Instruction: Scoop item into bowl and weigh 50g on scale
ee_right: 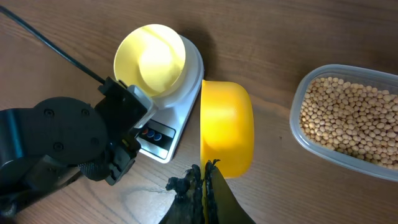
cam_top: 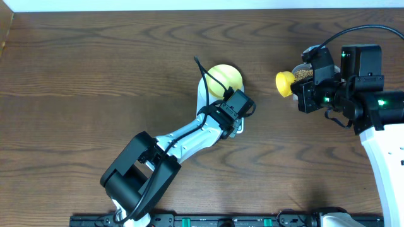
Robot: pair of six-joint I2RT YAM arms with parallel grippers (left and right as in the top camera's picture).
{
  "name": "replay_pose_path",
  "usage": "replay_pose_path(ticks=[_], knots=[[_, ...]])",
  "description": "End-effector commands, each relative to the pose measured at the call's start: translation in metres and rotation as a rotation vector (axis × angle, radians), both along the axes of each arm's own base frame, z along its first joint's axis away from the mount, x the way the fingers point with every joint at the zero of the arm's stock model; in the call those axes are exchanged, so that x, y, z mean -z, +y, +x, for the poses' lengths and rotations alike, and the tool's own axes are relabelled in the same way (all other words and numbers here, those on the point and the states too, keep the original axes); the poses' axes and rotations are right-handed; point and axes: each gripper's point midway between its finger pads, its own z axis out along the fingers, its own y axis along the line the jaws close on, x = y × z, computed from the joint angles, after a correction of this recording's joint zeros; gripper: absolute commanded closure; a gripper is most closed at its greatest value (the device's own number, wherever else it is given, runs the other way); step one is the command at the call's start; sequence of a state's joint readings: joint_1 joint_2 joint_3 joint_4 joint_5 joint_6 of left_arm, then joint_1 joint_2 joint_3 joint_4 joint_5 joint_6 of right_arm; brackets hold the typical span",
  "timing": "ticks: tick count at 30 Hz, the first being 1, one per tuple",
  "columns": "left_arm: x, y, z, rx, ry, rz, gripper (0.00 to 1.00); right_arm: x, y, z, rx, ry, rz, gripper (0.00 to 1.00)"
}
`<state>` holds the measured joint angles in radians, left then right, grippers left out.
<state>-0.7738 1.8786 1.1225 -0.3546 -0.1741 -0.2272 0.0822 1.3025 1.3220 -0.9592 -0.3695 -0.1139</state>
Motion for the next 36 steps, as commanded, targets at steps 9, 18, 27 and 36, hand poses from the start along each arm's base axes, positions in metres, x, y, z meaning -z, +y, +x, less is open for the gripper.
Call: replay_pose_path(ticks=[9, 18, 27, 36], knots=[[-0.049, -0.009, -0.005, 0.041, -0.042, -0.106, 0.92, -0.001, 0.000, 0.004, -0.005, -0.012, 0.000, 0.99], [-0.143, 0.009, -0.024, 0.044, -0.162, -0.217, 0.92, -0.001, 0.001, 0.004, -0.007, -0.014, 0.003, 0.99], [-0.145, 0.035, -0.051, 0.043, -0.092, -0.151, 0.91, -0.001, 0.001, 0.004, -0.014, -0.018, -0.002, 0.99], [-0.130, 0.054, -0.070, 0.039, 0.000, -0.066, 0.02, -0.002, 0.001, 0.005, -0.024, -0.031, -0.009, 0.99]])
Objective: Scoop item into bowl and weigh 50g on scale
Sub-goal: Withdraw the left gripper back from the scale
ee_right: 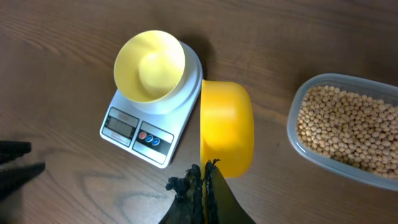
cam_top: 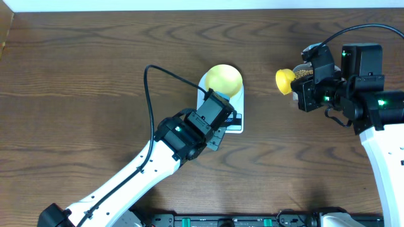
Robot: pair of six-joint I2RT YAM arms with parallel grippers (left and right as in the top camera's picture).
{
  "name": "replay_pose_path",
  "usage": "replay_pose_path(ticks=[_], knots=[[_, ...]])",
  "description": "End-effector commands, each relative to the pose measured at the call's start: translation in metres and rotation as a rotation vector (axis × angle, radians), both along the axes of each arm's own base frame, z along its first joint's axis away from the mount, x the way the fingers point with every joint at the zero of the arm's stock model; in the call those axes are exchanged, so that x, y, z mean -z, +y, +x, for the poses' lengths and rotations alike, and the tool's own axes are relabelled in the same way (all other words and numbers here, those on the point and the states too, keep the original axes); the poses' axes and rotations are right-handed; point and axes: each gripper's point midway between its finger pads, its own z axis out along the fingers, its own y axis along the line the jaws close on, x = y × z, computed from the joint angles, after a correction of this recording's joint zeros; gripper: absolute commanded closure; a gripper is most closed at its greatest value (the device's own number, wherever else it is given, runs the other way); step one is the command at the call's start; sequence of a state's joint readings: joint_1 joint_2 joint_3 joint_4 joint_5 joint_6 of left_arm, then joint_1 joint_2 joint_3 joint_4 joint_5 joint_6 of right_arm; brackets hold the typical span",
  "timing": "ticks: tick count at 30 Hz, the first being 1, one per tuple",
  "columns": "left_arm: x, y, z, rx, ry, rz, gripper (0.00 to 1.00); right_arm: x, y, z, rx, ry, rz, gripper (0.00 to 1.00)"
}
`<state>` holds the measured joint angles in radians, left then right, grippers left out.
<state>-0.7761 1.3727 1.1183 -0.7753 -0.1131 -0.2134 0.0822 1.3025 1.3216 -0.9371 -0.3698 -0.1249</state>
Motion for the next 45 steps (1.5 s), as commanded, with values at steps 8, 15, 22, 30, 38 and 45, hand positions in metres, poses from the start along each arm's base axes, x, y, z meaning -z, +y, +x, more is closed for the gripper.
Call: replay_pose_path(ticks=[8, 15, 22, 30, 38, 45], knots=[[0.004, 0.006, -0.005, 0.079, 0.006, 0.064, 0.02, 0.000, 0.000, 0.002, -0.016, -0.006, -0.005, 0.99], [0.000, 0.017, -0.012, 0.232, 0.034, 0.080, 0.02, 0.000, 0.000, 0.002, -0.016, -0.007, -0.005, 0.99], [-0.025, 0.043, 0.000, 0.241, -0.008, -0.014, 0.02, 0.000, 0.000, 0.003, -0.015, -0.012, -0.004, 0.99], [-0.048, 0.059, -0.006, 0.370, -0.046, -0.132, 0.02, -0.001, 0.001, 0.003, -0.015, -0.016, -0.004, 0.99], [-0.055, 0.082, 0.013, 0.366, -0.118, -0.124, 0.03, -0.001, 0.001, 0.003, -0.016, -0.016, -0.004, 0.99], [-0.061, 0.094, 0.029, 0.322, -0.155, -0.182, 0.02, -0.001, 0.001, 0.003, -0.016, -0.016, -0.004, 0.99]])
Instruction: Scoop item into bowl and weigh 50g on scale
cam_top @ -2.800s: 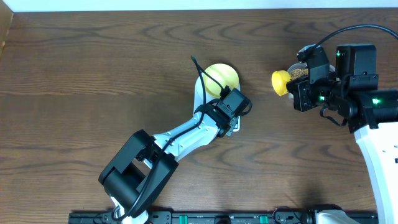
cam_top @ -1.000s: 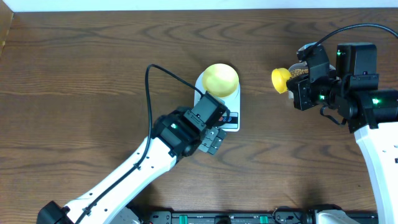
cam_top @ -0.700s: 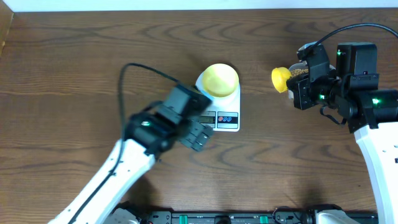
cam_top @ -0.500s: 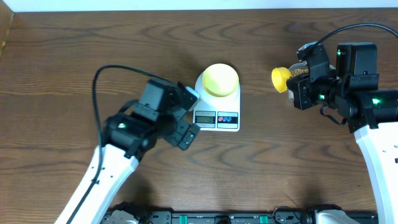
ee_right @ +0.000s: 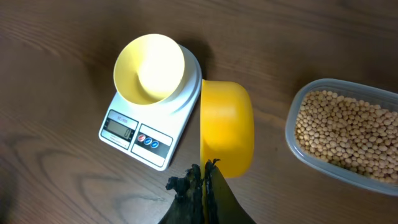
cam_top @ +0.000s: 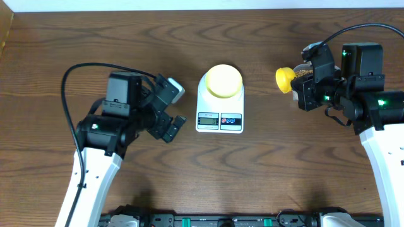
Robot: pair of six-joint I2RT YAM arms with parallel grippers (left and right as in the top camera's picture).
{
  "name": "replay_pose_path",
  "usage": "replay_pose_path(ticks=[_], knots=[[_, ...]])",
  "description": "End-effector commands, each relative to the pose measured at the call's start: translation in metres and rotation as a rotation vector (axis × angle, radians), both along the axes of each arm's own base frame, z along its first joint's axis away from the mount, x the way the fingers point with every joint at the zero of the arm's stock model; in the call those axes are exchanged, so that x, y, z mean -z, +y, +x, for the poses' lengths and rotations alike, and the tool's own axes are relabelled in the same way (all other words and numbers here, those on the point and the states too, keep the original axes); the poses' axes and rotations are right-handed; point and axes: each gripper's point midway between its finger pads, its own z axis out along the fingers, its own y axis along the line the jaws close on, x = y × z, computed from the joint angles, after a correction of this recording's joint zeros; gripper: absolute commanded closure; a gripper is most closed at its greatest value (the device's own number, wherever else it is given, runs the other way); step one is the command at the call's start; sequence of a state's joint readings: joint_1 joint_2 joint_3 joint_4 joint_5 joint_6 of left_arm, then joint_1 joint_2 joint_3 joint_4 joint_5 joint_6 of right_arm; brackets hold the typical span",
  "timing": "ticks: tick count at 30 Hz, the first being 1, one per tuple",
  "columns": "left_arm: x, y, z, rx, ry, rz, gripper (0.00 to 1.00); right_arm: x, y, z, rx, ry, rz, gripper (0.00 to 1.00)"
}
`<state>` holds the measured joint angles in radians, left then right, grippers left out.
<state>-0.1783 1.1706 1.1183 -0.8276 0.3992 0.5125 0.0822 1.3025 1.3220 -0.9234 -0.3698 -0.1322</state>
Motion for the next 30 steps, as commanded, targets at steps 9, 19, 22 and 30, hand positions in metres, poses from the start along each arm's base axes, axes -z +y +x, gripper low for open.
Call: replay_pose_path(ticks=[9, 19, 22, 30], knots=[[0.0015, -0.0061, -0.0005, 0.048, 0.015, -0.050, 0.02, 0.0010, 0.0005, 0.0009, -0.011, 0.000, -0.001, 0.99], [0.0015, -0.0061, -0.0006, 0.048, 0.015, -0.050, 0.03, -0.0003, 0.0044, -0.0004, -0.030, 0.000, 0.016, 0.99], [0.0015, -0.0061, -0.0006, 0.048, 0.015, -0.050, 0.02, -0.0003, 0.0044, -0.0004, -0.034, -0.003, 0.013, 0.99], [0.0015, -0.0061, -0.0006, 0.048, 0.015, -0.050, 0.02, -0.0002, 0.0044, -0.0005, -0.034, -0.002, 0.013, 0.99]])
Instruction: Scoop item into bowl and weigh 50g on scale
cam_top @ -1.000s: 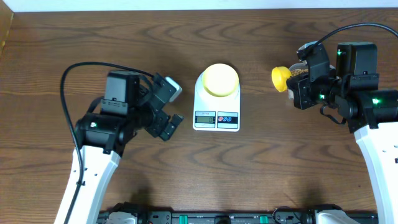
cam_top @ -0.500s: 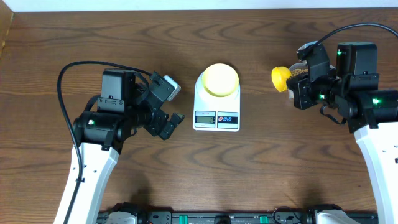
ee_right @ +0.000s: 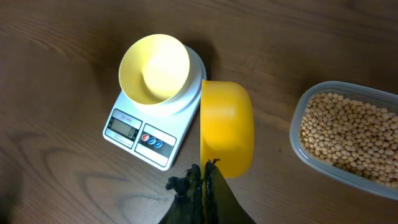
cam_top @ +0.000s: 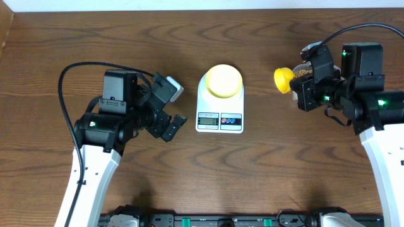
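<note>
A yellow bowl, with nothing in it, stands on the white scale at the table's middle. My right gripper is shut on the handle of a yellow scoop. The scoop hangs between the scale and a clear tub of soybeans. No beans show in the scoop from these views. My left gripper is open, left of the scale and apart from it.
The brown wooden table carries only the scale and the bean tub. A black cable loops off the left arm. The right arm's body stands at the right edge, behind the tub.
Almost nothing has changed. The right wrist view has shifted slightly, with the scoop still held between scale and tub. The left arm has settled a little nearer the left edge.
At first my left gripper was at the scale's front, over its buttons. Then it had drawn back to the scale's lower left. Later it stood well clear at the left, as it does now. My right gripper held the scoop beside the tub throughout.
</note>
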Robot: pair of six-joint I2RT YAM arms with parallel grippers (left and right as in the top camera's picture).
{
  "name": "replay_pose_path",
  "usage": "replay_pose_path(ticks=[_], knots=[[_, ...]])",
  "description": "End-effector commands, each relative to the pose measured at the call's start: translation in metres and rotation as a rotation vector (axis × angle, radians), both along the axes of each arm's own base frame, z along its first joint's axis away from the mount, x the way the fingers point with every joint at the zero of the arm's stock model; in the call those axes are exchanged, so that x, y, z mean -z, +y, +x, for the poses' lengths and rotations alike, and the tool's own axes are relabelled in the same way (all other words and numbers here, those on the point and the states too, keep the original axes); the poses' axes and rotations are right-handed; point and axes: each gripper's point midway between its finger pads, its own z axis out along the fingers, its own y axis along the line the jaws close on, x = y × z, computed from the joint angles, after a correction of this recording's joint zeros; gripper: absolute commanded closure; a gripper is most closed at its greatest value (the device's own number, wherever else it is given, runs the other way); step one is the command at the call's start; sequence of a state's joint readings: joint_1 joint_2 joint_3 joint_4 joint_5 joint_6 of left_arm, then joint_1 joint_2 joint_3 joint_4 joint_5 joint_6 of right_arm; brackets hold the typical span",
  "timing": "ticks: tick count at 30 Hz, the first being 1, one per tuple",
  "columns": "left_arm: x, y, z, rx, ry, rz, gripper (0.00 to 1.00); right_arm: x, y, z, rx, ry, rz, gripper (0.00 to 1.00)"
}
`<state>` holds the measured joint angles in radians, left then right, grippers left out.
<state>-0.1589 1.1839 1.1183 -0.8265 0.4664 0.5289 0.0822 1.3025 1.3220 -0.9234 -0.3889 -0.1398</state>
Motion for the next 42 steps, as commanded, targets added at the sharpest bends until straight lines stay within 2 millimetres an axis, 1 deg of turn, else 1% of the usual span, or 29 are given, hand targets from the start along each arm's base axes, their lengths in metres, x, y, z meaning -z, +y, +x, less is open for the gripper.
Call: replay_pose_path(ticks=[1, 15, 19, 42], knots=[[0.0015, -0.0012, -0.0001, 0.017, 0.001, -0.005, 0.02, 0.0008, 0.0014, 0.0004, -0.017, 0.000, 0.002, 0.99], [0.0014, -0.0012, 0.0001, 0.017, 0.000, -0.005, 0.02, 0.0007, 0.0015, 0.0004, -0.023, -0.004, -0.002, 0.99], [-0.0014, -0.0019, 0.0040, 0.017, -0.020, -0.009, 0.02, 0.0008, 0.0014, 0.0004, -0.023, -0.003, -0.002, 0.99], [-0.0010, -0.0017, 0.0036, 0.017, -0.018, -0.008, 0.02, 0.0015, 0.0012, -0.0030, -0.027, 0.005, -0.006, 0.99]])
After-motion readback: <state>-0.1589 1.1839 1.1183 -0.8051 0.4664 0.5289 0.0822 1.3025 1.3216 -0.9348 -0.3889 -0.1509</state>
